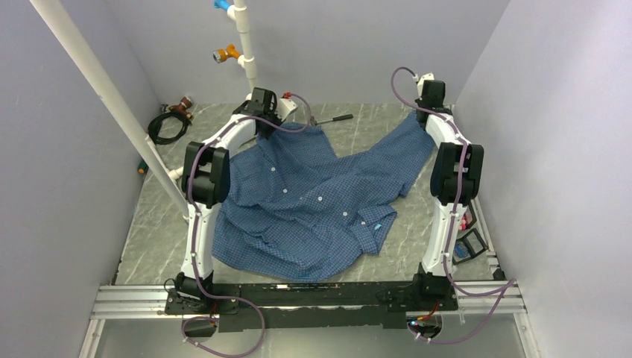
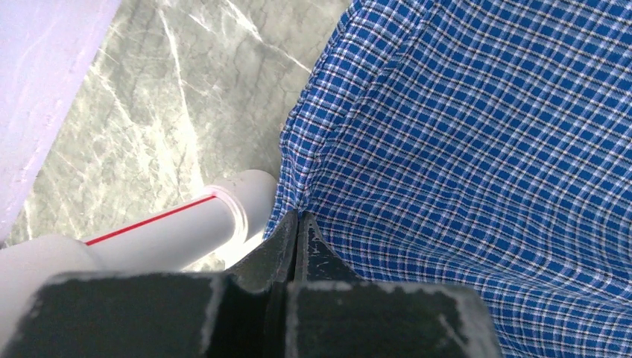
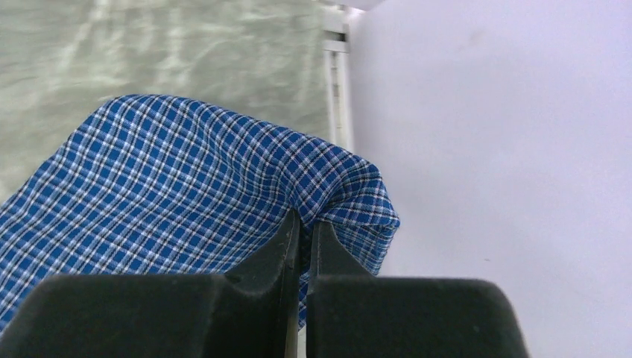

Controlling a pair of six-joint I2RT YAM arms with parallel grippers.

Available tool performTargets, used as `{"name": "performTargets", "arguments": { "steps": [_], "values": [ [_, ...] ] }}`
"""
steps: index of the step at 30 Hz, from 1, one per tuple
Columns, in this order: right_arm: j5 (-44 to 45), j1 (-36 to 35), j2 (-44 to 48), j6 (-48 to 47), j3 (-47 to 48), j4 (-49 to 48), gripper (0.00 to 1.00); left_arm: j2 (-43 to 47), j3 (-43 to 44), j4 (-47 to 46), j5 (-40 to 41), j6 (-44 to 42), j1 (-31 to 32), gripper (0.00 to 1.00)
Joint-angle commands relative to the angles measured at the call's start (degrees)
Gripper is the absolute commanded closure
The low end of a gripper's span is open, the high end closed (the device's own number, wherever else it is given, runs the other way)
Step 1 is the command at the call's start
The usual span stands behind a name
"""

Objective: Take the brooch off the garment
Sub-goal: Flatten out the clothes at the center of the board.

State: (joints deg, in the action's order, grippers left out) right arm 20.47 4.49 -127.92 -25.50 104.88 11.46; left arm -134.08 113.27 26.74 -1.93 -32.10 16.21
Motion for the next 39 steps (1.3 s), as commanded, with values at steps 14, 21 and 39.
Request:
{"name": "performTargets", "arguments": {
  "steps": [14, 21, 39],
  "values": [
    [-1.96, -1.18, -0.35, -3.57, 8.31, 5.02, 0.30, 4.84, -0.63, -3.15, -3.11, 2.49, -0.56, 0.58],
    [-27.19, -7.43, 3.07, 8.65, 10.29, 13.41, 0.25, 8.64, -2.04, -2.18, -14.49, 3.90, -0.56, 0.23],
    [-52.71, -17.60, -16.87, 29.35, 27.48, 8.10, 0.38, 29.75, -22.25, 1.59, -34.97, 6.52, -0.89, 0.03]
  ]
}}
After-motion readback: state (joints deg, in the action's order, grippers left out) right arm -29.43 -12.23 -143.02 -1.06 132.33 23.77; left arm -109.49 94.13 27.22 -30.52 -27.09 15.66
